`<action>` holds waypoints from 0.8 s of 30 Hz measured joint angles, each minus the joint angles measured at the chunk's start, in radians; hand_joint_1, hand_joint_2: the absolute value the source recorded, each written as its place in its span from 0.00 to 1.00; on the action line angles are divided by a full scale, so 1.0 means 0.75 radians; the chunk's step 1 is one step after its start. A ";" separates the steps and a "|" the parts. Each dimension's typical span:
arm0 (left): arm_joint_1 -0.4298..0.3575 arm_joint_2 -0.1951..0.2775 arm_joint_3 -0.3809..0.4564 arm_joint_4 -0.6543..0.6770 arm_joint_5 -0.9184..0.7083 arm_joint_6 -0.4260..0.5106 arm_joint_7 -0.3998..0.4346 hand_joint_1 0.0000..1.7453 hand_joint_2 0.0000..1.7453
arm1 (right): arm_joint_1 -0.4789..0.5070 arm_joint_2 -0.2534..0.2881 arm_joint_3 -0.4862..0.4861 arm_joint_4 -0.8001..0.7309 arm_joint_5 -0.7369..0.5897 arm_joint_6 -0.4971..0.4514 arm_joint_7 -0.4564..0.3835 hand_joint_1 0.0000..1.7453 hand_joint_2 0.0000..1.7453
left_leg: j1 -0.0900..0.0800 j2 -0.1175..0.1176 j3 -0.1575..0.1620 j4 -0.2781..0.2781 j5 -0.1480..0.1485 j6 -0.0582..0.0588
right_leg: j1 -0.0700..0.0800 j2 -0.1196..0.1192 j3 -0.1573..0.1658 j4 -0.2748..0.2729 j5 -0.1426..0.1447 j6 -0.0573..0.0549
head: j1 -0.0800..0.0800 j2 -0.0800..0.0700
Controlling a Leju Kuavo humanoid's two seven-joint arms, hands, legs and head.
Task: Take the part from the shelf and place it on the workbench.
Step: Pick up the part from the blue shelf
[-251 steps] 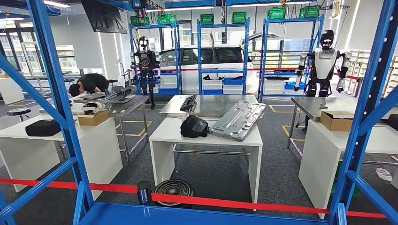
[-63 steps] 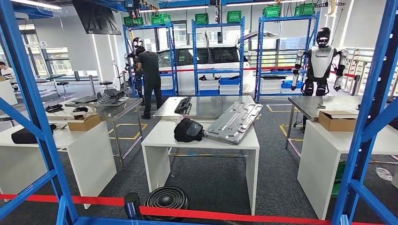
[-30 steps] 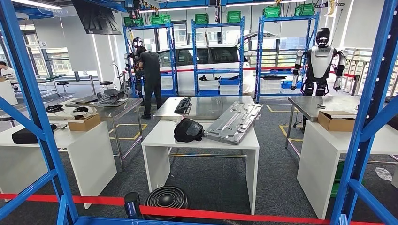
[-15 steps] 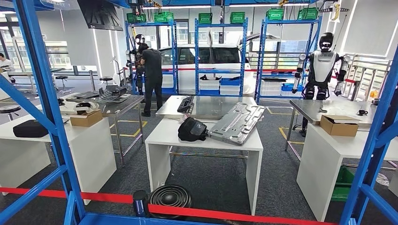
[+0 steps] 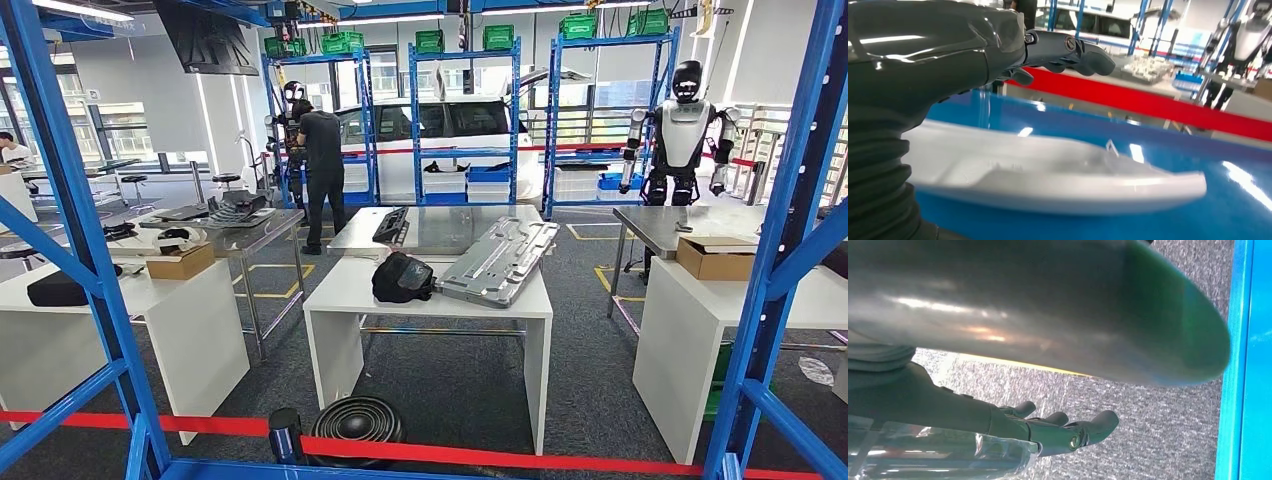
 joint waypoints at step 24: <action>-0.076 -0.065 -0.054 0.106 0.074 -0.175 -0.004 0.00 1.00 | -0.028 0.047 0.003 0.131 0.003 0.081 0.008 0.00 0.00 | -0.019 0.000 0.162 -0.323 0.153 0.037 | -0.003 -0.001 -0.013 0.012 -0.002 0.034 | 0.008 0.000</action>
